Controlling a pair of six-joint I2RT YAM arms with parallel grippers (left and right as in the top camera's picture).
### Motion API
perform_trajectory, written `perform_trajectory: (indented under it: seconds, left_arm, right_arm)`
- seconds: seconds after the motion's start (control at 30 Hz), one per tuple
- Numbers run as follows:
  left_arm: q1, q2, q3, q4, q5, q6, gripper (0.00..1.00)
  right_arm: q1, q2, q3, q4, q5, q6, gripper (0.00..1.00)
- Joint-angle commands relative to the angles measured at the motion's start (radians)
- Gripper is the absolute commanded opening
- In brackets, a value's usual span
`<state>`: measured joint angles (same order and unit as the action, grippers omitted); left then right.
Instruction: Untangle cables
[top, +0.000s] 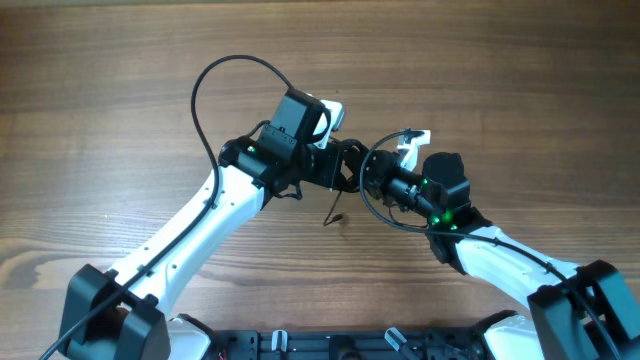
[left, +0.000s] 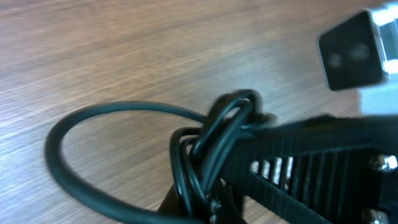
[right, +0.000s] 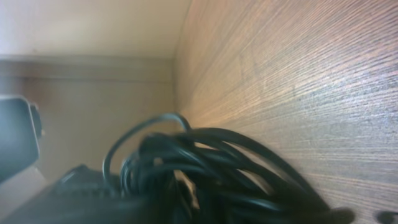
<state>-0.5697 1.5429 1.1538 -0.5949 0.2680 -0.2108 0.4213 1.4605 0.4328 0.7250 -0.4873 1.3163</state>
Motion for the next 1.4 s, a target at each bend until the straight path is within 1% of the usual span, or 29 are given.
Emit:
perform_trajectory:
  seconds: [0.0,0.03,0.1,0.13,0.2,0.27,0.33,0.37,0.4,0.43,0.47,0.5,0.57,0.63,0.67,0.73,0.8,0.9,1.03,1.07,1.13,1.17,1.2,1.23,1.27,1.3,1.33,1.37]
  left_arm:
    - [-0.028,-0.01,0.017,0.0,0.36,0.127,0.04]
    - [-0.026,-0.01,0.017,0.002,0.379,0.129,0.04]
    - [-0.005,-0.011,0.017,0.0,0.378,0.129,0.04]
    - [0.016,-0.012,0.017,0.001,0.378,0.129,0.04]
    - [0.097,-0.019,0.018,0.004,0.378,0.111,0.04]
    - [0.206,-0.024,0.018,0.005,0.378,0.049,0.04]
    - [0.321,-0.024,0.018,0.005,0.378,0.001,0.04]
    - [0.387,-0.024,0.017,0.008,0.378,-0.043,0.04]
    - [0.423,-0.024,0.017,0.013,0.379,-0.072,0.04]
    - [0.455,-0.024,0.017,0.016,0.379,-0.087,0.04]
    - [0.479,-0.024,0.017,0.016,0.38,-0.086,0.04]
    - [0.492,-0.024,0.017,0.016,0.405,-0.086,0.04]
    - [0.51,-0.024,0.017,0.02,0.536,-0.078,0.04]
    - [0.518,-0.024,0.017,0.019,0.713,0.01,0.04]
    - [0.518,-0.024,0.017,0.019,0.766,0.026,0.04]
    - [0.518,-0.024,0.017,0.019,0.873,0.025,0.04]
    - [0.518,-0.024,0.017,0.014,0.975,0.025,0.04]
    - [0.518,-0.024,0.017,0.002,1.015,0.025,0.04]
    - [0.518,-0.024,0.017,-0.025,1.015,0.029,0.04]
    - [0.518,-0.024,0.017,-0.032,1.015,0.043,0.04]
    - [0.518,-0.024,0.017,-0.05,0.995,0.081,0.04]
    - [0.518,-0.024,0.017,-0.052,0.904,0.08,0.04]
    - [0.518,-0.024,0.017,-0.052,0.841,0.079,0.04]
    - [0.518,-0.024,0.017,-0.052,0.748,0.067,0.04]
    - [0.518,-0.024,0.017,-0.051,0.668,0.038,0.04]
    - [0.517,-0.024,0.017,-0.04,0.522,-0.101,0.04]
    - [0.516,-0.024,0.017,-0.03,0.44,-0.237,0.04]
    - [0.516,-0.024,0.017,-0.021,0.407,-0.336,0.04]
  right_arm:
    - [-0.001,0.0,0.003,-0.004,0.095,-0.036,0.67]
    - [-0.002,0.0,0.003,-0.004,0.085,-0.038,0.73]
    - [-0.015,0.0,0.003,0.014,0.031,-0.038,0.79]
    - [-0.029,0.0,0.003,0.031,-0.016,-0.039,0.84]
    - [-0.071,0.0,0.003,0.069,-0.116,-0.06,1.0]
    - [-0.137,0.0,0.003,0.119,-0.226,-0.064,1.0]
    - [-0.177,0.0,0.003,0.168,-0.291,-0.064,1.0]
    - [-0.189,0.0,0.003,0.207,-0.312,-0.066,1.0]
    - [-0.189,0.0,0.003,0.218,-0.311,-0.083,1.0]
    - [-0.189,0.0,0.003,0.217,-0.311,-0.133,1.0]
    - [-0.189,0.0,0.003,0.197,-0.312,-0.222,1.0]
    - [-0.188,0.0,0.003,0.183,-0.322,-0.268,1.0]
    - [-0.17,0.0,0.003,0.182,-0.348,-0.347,0.96]
    - [-0.122,0.0,0.003,0.194,-0.363,-0.476,0.94]
    - [-0.104,0.0,0.003,0.194,-0.361,-0.547,0.94]
    - [-0.077,0.0,0.003,0.195,-0.359,-0.655,0.91]
    - [-0.076,0.0,0.003,0.195,-0.359,-0.716,0.87]
    - [-0.076,0.0,0.003,0.195,-0.359,-0.769,0.8]
    - [-0.077,0.0,0.003,0.253,-0.356,-0.774,0.65]
    - [-0.078,0.0,0.003,0.275,-0.356,-0.772,0.59]
    - [-0.082,0.0,0.003,0.292,-0.356,-0.727,0.39]
    - [-0.082,0.0,0.003,0.282,-0.356,-0.658,0.47]
    - [-0.082,0.0,0.003,0.273,-0.357,-0.626,0.58]
    - [-0.082,0.0,0.003,0.253,-0.357,-0.565,0.77]
    - [-0.082,0.0,0.003,0.237,-0.368,-0.513,0.86]
    - [-0.08,0.0,0.003,0.213,-0.411,-0.453,0.98]
    - [-0.071,0.0,0.003,0.203,-0.437,-0.453,0.99]
    - [-0.056,0.0,0.003,0.194,-0.438,-0.459,1.0]
